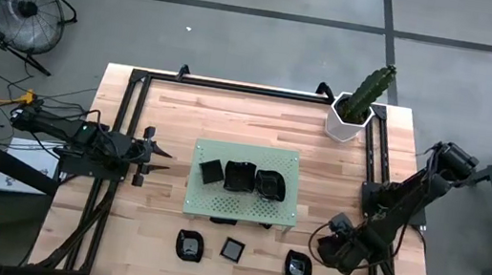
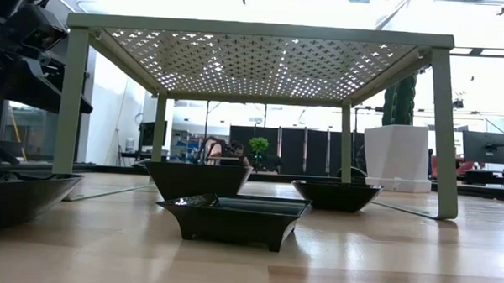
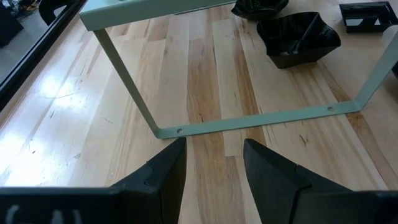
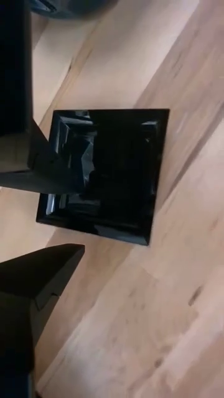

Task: Pick & Place Mini shaped plates
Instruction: Stack the black square shaped plate on top of the black square shaped plate on the shelf

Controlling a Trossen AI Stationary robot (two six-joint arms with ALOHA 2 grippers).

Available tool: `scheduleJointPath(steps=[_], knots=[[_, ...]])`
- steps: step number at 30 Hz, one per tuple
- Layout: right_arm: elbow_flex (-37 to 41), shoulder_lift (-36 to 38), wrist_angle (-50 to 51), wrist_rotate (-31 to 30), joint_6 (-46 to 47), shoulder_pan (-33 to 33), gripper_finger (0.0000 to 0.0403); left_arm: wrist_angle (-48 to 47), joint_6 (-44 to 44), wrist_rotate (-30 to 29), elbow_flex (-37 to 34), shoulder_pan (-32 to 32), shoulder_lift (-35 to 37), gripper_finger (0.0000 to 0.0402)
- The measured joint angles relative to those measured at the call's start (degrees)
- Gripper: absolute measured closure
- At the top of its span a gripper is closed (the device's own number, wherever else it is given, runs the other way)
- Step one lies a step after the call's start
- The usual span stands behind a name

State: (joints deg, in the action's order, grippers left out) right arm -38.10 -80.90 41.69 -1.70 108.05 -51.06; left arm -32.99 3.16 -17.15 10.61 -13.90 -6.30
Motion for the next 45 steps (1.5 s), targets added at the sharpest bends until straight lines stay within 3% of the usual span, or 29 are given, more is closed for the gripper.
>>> scheduleJointPath(steps=[12, 29, 38, 45], knots=[[0.4, 0.0, 0.0, -0.1, -0.3, -0.1, 0.0302, 0.0, 0.0, 0.0, 0.0, 0.0, 0.0, 0.0246], [0.2, 0.0, 0.9, -0.6, -0.5, -0.1, 0.0391, 0.0, 0.0, 0.0, 0.0, 0.0, 0.0, 0.0246], [-3.7, 0.0, 4.2, -4.3, -2.0, -0.1, 0.04, 0.0, 0.0, 0.0, 0.0, 0.0, 0.0, 0.0246], [-10.4, 0.0, 12.3, -7.6, -5.0, 0.0, 0.0401, 0.0, 0.0, 0.0, 0.0, 0.0, 0.0, 0.0246]])
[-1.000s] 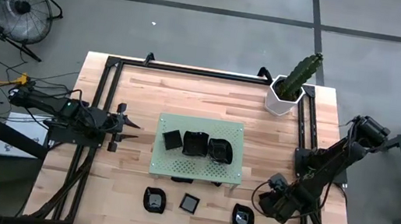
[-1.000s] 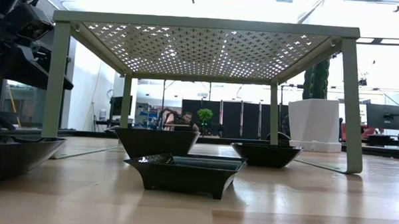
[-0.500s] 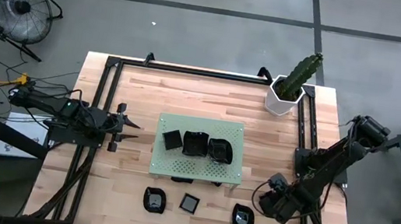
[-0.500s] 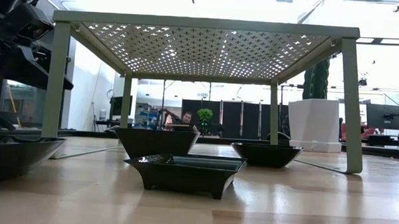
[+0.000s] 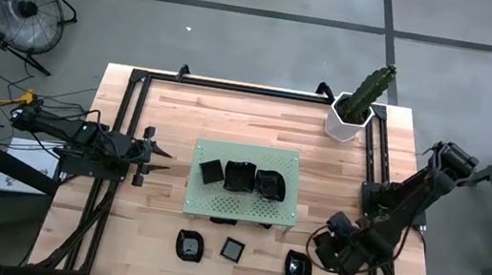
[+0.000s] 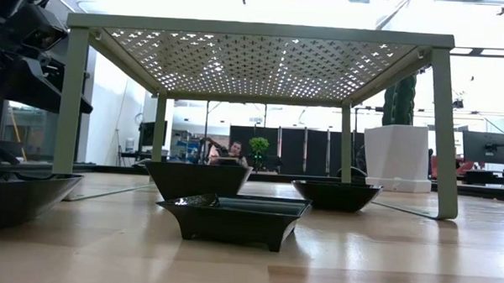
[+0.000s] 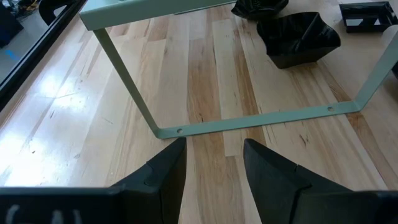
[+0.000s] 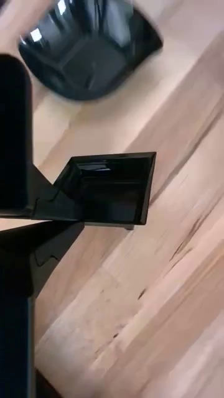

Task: Pick & Place Mini shaped plates
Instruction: Stack the black square shaped plate on top of the black square shaped plate on the shelf

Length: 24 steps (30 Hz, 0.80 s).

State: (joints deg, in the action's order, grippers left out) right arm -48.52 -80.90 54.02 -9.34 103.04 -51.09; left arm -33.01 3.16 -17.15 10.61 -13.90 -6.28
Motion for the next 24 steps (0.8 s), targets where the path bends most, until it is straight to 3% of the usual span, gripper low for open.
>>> scheduleJointPath(steps=[9, 24], knots=[[-10.5, 0.0, 9.9, -9.2, -5.8, 0.0, 0.0401, -0.8, 10.6, 2.8, 0.0, 0.0, 0.0, 0.0246], [-20.9, 0.0, 12.6, -20.7, -18.6, 0.0, 0.0401, -0.1, 11.6, 2.5, 0.0, 0.0, 0.0, 0.0246]])
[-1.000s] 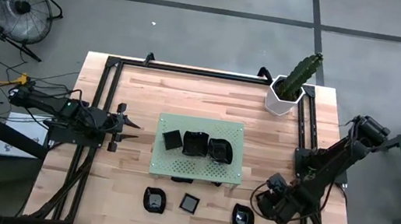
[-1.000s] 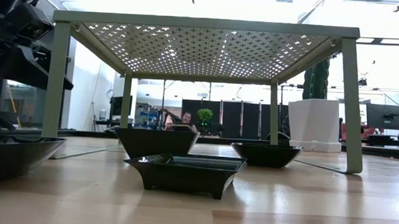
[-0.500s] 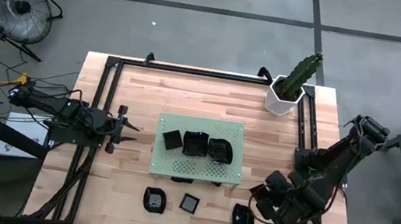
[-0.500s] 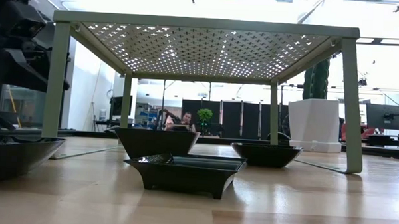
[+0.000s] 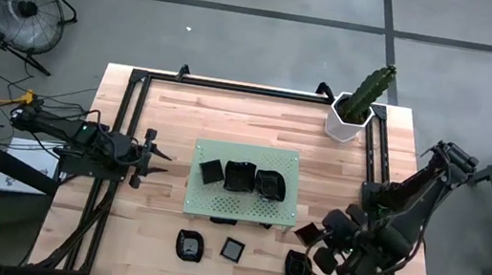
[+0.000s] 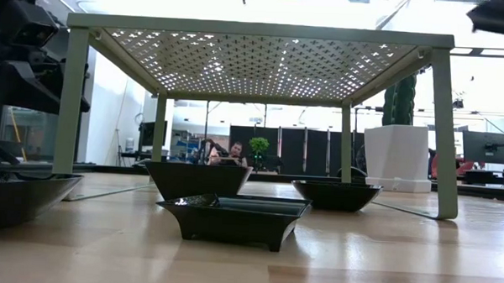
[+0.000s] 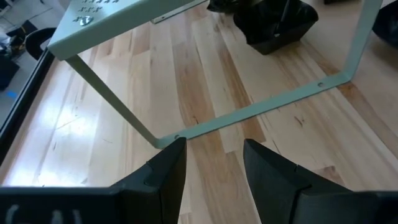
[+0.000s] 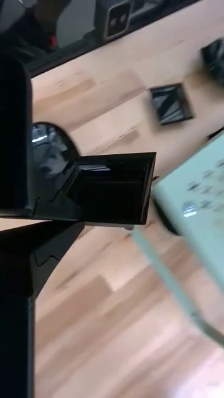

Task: Pick & Place Mini shaped plates
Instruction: Stack the black square shaped plate on top of the black square shaped plate on the shelf

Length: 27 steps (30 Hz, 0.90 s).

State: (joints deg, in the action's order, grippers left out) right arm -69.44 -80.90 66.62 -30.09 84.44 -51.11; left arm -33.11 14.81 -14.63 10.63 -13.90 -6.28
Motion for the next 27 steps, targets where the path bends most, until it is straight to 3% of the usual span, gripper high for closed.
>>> scheduleJointPath(steps=[8, 15, 19, 23, 27], knots=[[-1.2, 0.0, -4.1, -13.4, -9.9, 0.1, 0.0401, 0.4, -0.6, -0.7, 0.0, 0.0, 0.0, 0.0246], [-1.1, 0.0, -12.5, -30.6, -24.5, 0.2, 0.0401, 3.6, -20.6, -2.0, -0.2, 0.0, 0.0, 0.0246], [-0.5, 0.0, -18.4, -37.7, -33.8, 1.4, 0.0401, 6.0, -22.2, -5.4, -0.2, 0.0, 0.0, 0.0246], [1.7, 0.0, -26.6, -40.0, -44.0, 3.9, 0.0401, 6.0, -23.1, -11.5, -0.2, 0.0, 0.0, 0.0246], [4.4, 0.0, -35.9, -40.1, -52.6, 6.5, 0.0401, 6.0, -26.9, -12.5, -0.2, 0.0, 0.0, 0.0246]])
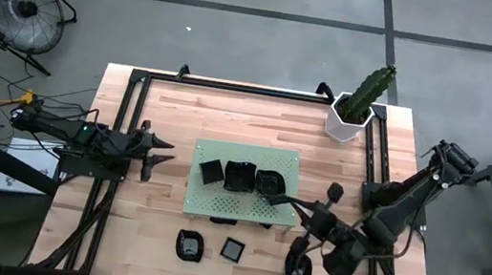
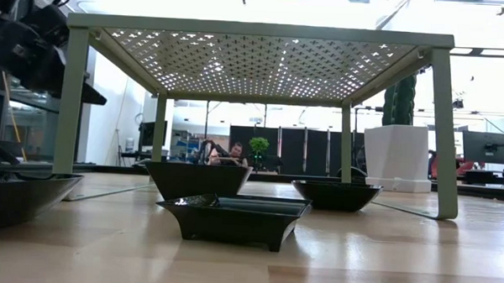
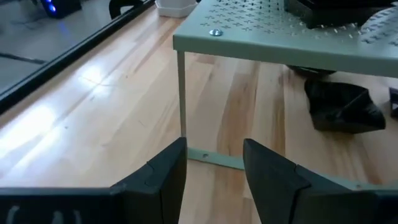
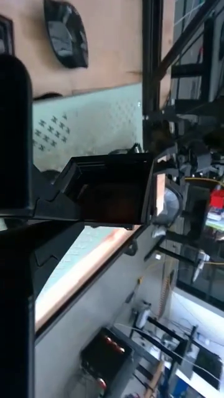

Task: Pick & Place Mini shaped plates
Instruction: Stack the black square shaped plate on top of the black square shaped plate on the shelf

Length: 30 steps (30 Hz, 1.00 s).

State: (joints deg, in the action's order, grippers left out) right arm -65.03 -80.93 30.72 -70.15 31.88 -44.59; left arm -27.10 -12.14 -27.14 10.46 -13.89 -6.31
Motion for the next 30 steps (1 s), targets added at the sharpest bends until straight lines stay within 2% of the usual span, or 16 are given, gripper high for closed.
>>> scheduleJointPath(steps=[4, 7, 12, 16, 20, 26, 30], knots=[[2.5, 0.0, -8.5, 0.0, -7.1, 2.2, 0.0401, 0.5, -0.2, 1.9, 0.0, 0.0, 0.0, 0.0246], [4.7, 0.0, -16.8, 0.0, -13.3, 3.8, 0.0401, 3.8, 4.8, 2.9, 0.0, 0.0, 0.0, 0.0246], [8.4, 0.0, -32.7, 0.2, -24.8, 6.5, 0.0401, 19.6, 16.5, 5.9, 0.1, 0.0, -0.1, 0.0246], [11.1, 0.0, -43.3, 0.2, -32.3, 8.8, 0.0401, 30.3, 19.4, 5.0, 0.2, 0.0, -2.1, 0.0246], [13.6, -0.3, -50.3, 1.1, -35.8, 11.8, 0.0402, 36.7, 19.7, 4.0, 0.2, 0.0, -6.9, 0.0246], [14.6, -0.8, -54.0, 7.6, -35.9, 17.4, 0.0402, 47.0, 22.6, 3.2, 0.3, 0.0, -18.1, 0.0246], [14.6, -2.6, -59.6, 11.5, -40.1, 20.3, 0.0402, 52.6, 26.3, -0.4, 2.5, 0.0, -26.9, 0.0246]])
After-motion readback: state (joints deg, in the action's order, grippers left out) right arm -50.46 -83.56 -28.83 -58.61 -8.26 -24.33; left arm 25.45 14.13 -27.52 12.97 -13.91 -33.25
